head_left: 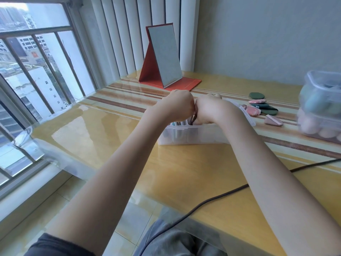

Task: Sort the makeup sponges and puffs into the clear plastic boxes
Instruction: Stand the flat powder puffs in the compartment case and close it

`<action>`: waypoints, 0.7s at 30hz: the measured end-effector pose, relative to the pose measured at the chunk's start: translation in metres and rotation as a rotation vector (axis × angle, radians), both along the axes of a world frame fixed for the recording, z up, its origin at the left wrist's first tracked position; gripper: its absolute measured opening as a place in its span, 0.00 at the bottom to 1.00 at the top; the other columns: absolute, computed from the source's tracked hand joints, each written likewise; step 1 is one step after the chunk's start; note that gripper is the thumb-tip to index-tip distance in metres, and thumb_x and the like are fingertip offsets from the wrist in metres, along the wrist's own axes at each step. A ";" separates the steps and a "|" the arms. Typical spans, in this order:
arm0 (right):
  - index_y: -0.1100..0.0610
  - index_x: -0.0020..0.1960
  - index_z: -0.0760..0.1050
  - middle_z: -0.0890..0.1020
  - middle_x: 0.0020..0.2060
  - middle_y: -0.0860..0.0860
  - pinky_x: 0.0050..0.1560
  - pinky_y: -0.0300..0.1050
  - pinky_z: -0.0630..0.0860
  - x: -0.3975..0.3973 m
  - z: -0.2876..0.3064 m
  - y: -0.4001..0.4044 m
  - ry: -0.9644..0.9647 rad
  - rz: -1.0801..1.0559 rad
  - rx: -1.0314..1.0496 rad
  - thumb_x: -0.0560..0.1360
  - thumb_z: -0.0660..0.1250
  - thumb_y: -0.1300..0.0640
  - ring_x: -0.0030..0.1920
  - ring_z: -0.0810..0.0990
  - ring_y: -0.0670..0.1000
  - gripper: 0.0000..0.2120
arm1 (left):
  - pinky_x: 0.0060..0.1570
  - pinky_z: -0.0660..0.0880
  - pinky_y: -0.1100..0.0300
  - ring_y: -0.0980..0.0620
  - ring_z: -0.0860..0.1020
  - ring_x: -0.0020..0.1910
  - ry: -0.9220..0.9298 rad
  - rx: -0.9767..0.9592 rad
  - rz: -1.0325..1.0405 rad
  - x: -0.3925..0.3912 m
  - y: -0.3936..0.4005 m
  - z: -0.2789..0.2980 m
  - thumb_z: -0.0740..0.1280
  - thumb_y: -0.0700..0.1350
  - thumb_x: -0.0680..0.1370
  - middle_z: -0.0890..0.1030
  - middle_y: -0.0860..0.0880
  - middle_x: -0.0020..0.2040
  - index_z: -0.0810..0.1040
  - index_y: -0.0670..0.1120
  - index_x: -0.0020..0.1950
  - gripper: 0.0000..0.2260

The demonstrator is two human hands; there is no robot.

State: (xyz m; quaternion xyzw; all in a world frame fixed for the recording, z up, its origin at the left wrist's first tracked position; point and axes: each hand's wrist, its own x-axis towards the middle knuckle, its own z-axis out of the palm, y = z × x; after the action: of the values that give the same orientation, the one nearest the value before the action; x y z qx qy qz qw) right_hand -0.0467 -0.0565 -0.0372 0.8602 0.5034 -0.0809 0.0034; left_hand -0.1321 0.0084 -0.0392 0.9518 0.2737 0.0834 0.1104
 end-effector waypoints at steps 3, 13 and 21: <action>0.52 0.67 0.69 0.68 0.63 0.58 0.55 0.49 0.69 -0.001 -0.002 0.000 -0.050 -0.060 -0.053 0.75 0.65 0.58 0.65 0.62 0.60 0.21 | 0.50 0.68 0.61 0.51 0.72 0.49 -0.032 0.010 -0.027 -0.003 -0.004 -0.002 0.66 0.42 0.77 0.80 0.45 0.54 0.82 0.43 0.57 0.11; 0.54 0.67 0.71 0.71 0.66 0.58 0.58 0.49 0.69 -0.010 0.002 -0.008 -0.158 -0.068 0.196 0.77 0.65 0.53 0.67 0.66 0.60 0.19 | 0.49 0.70 0.60 0.47 0.77 0.51 -0.083 0.013 -0.035 -0.005 -0.004 0.001 0.63 0.35 0.75 0.81 0.46 0.51 0.79 0.41 0.57 0.12; 0.58 0.53 0.82 0.82 0.52 0.57 0.40 0.43 0.70 -0.001 0.016 -0.016 0.132 0.057 0.184 0.76 0.63 0.66 0.44 0.75 0.56 0.11 | 0.52 0.76 0.50 0.45 0.79 0.49 -0.056 0.058 -0.020 -0.003 0.002 -0.010 0.63 0.37 0.75 0.83 0.45 0.48 0.81 0.43 0.53 0.10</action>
State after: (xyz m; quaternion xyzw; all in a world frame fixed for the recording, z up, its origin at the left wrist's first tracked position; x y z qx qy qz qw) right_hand -0.0475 -0.0724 -0.0207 0.8351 0.5321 -0.0909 -0.1063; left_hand -0.1352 0.0101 -0.0496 0.9545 0.2587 0.1167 0.0913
